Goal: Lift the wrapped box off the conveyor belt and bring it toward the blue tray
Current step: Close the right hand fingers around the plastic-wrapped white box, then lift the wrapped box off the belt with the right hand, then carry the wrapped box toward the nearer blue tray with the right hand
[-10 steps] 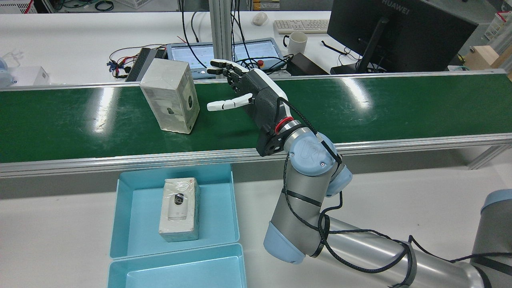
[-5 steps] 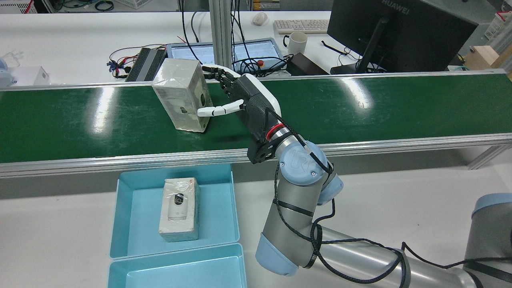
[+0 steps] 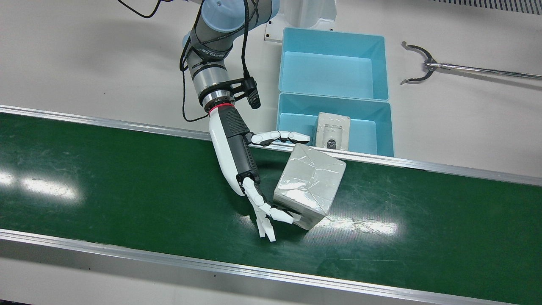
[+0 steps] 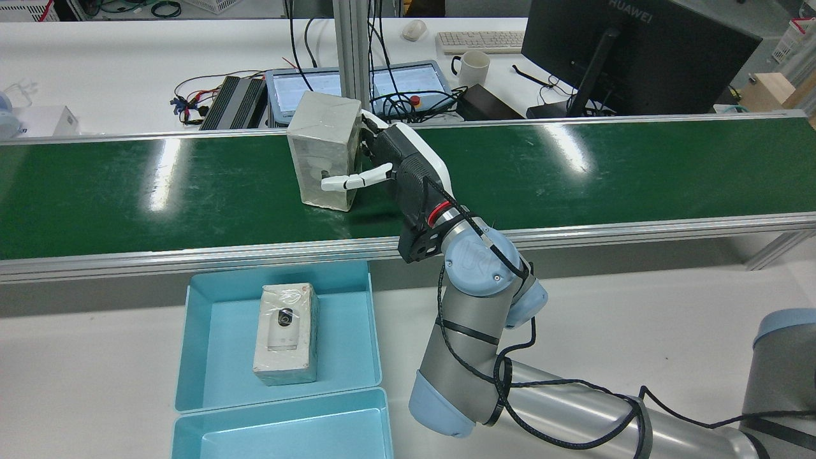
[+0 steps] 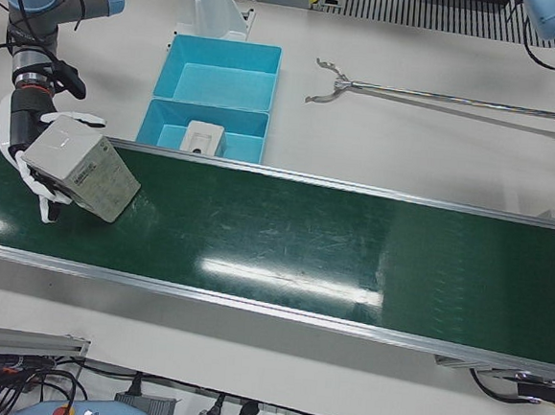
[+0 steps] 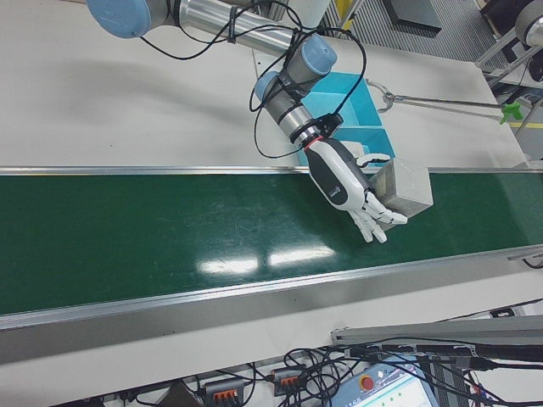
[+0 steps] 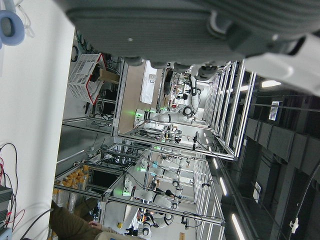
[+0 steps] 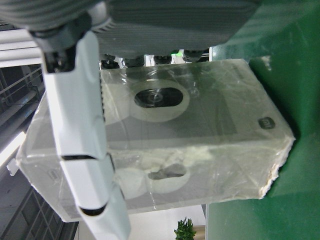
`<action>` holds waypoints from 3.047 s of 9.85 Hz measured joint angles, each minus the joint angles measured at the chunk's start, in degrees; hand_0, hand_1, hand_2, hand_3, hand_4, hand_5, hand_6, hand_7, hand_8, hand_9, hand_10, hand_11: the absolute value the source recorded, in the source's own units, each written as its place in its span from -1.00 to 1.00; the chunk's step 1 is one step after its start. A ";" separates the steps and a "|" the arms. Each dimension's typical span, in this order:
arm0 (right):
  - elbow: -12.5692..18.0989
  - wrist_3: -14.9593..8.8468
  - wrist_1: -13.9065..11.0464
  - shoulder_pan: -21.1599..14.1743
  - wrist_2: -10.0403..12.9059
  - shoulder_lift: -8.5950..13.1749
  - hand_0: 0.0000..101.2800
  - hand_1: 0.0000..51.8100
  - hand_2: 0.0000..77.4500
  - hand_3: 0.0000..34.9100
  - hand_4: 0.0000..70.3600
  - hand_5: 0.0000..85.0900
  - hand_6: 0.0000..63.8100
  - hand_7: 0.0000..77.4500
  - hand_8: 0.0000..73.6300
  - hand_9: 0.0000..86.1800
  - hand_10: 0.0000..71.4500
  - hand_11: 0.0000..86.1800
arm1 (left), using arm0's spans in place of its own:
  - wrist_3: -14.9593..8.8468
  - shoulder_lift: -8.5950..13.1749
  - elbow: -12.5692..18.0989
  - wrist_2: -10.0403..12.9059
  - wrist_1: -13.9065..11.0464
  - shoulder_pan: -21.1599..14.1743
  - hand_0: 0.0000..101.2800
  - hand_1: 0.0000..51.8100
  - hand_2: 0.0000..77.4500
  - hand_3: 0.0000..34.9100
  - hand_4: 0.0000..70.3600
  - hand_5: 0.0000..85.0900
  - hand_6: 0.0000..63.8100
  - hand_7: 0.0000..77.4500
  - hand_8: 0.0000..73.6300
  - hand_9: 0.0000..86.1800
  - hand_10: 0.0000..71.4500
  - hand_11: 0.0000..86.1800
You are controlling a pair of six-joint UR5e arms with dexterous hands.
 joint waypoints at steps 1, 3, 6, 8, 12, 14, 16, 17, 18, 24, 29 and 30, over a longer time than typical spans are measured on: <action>-0.07 0.00 -0.03 0.05 -0.01 -0.16 0.05 -0.20 -0.61 -0.89 -0.77 -0.54 -0.76 -0.45 -0.93 -0.85 -1.00 -0.97 | 0.00 0.00 0.00 0.00 0.00 0.00 -1.00 -1.00 -0.97 -1.00 -0.98 -0.97 -0.98 -0.99 -0.99 -1.00 -0.98 -1.00; -0.48 0.00 -0.06 0.09 -0.08 -0.29 0.03 -0.20 -0.63 -0.38 -0.85 -0.64 -0.90 -0.62 -0.97 -0.91 -1.00 -0.97 | 0.00 0.00 0.00 0.00 0.00 0.00 -1.00 -1.00 -0.97 -1.00 -0.98 -0.97 -0.98 -0.99 -0.99 -1.00 -0.98 -1.00; -1.23 -0.03 -0.09 0.37 0.00 -0.06 0.33 0.16 -0.28 -0.29 -0.53 -0.21 -0.59 -0.16 -0.64 -0.48 -1.00 -0.97 | 0.00 0.00 0.00 0.00 0.00 0.00 -1.00 -1.00 -0.97 -1.00 -0.98 -0.97 -0.98 -0.99 -0.99 -1.00 -1.00 -1.00; -1.27 -0.07 -0.29 0.73 0.31 0.13 0.38 -0.03 -0.18 -0.49 -0.43 -0.09 -0.45 -0.06 -0.45 -0.29 -0.66 -0.99 | 0.00 0.00 0.00 0.00 0.00 0.00 -1.00 -1.00 -0.99 -1.00 -0.98 -0.97 -0.98 -0.99 -0.99 -0.99 -1.00 -0.99; 3.07 -0.97 -2.35 0.92 0.70 0.62 0.03 -0.37 -0.07 -0.92 -0.27 0.27 -0.09 0.25 0.04 0.08 0.31 -0.37 | 0.00 0.00 0.00 0.00 0.00 0.00 -1.00 -1.00 -0.99 -1.00 -0.98 -0.97 -0.98 -0.99 -0.99 -0.99 -0.98 -1.00; 7.67 -2.60 -4.29 0.31 0.71 0.97 0.00 -0.81 0.06 -0.96 -0.27 0.40 -0.01 0.41 0.16 0.20 0.51 -0.28 | 0.00 0.00 0.00 0.00 0.00 0.00 -1.00 -1.00 -0.99 -1.00 -0.98 -0.97 -0.98 -0.99 -0.99 -0.99 -0.98 -1.00; 10.66 -4.68 -4.98 -2.35 0.77 0.96 -0.03 -0.81 0.06 -1.00 -0.27 0.63 0.11 0.73 0.33 0.44 0.51 0.04 | 0.00 0.00 0.00 0.00 0.00 0.00 -1.00 -1.00 -0.97 -1.00 -0.98 -0.97 -0.98 -0.99 -0.99 -1.00 -0.98 -1.00; 11.77 -5.86 -5.08 -4.05 0.85 0.81 -0.03 -0.81 0.06 -1.00 -0.27 0.63 0.11 0.73 0.33 0.44 0.51 0.04 | 0.00 0.00 0.00 0.00 0.00 0.00 -1.00 -1.00 -0.99 -1.00 -0.98 -0.97 -0.98 -0.99 -0.99 -1.00 -0.98 -0.99; 12.54 -6.64 -5.13 -5.62 0.88 0.63 -0.02 -0.81 0.06 -0.94 -0.26 0.68 0.69 1.00 0.79 0.86 0.53 0.80 | 0.00 0.00 0.00 0.00 0.00 0.00 -1.00 -1.00 -0.99 -1.00 -0.98 -0.97 -0.98 -0.99 -0.99 -1.00 -0.98 -0.99; 21.53 -7.47 -5.24 -11.07 0.16 -6.92 0.04 -0.64 -0.25 -0.95 -0.61 0.19 0.09 1.00 0.35 1.00 -0.13 0.90 | 0.00 0.00 0.00 0.00 0.00 0.00 -1.00 -1.00 -0.97 -1.00 -0.98 -0.97 -0.98 -0.99 -0.99 -0.99 -0.98 -1.00; 27.38 -7.32 -7.87 -12.04 -3.06 -10.93 -0.04 -0.56 -0.94 0.47 -1.00 -0.83 -1.00 -0.93 -0.90 -0.99 -1.00 -0.99 | 0.00 0.00 0.00 0.00 0.00 0.00 -1.00 -1.00 -0.97 -1.00 -0.98 -0.97 -0.98 -0.99 -0.99 -1.00 -1.00 -0.99; 28.78 -7.25 -8.57 -11.64 -3.29 -11.05 -0.04 -0.56 -0.94 0.47 -1.00 -0.83 -1.00 -0.93 -0.90 -0.99 -1.00 -0.99 | 0.00 0.00 0.00 0.00 0.00 0.00 -1.00 -1.00 -0.99 -1.00 -0.98 -0.97 -0.98 -0.99 -0.99 -1.00 -1.00 -0.99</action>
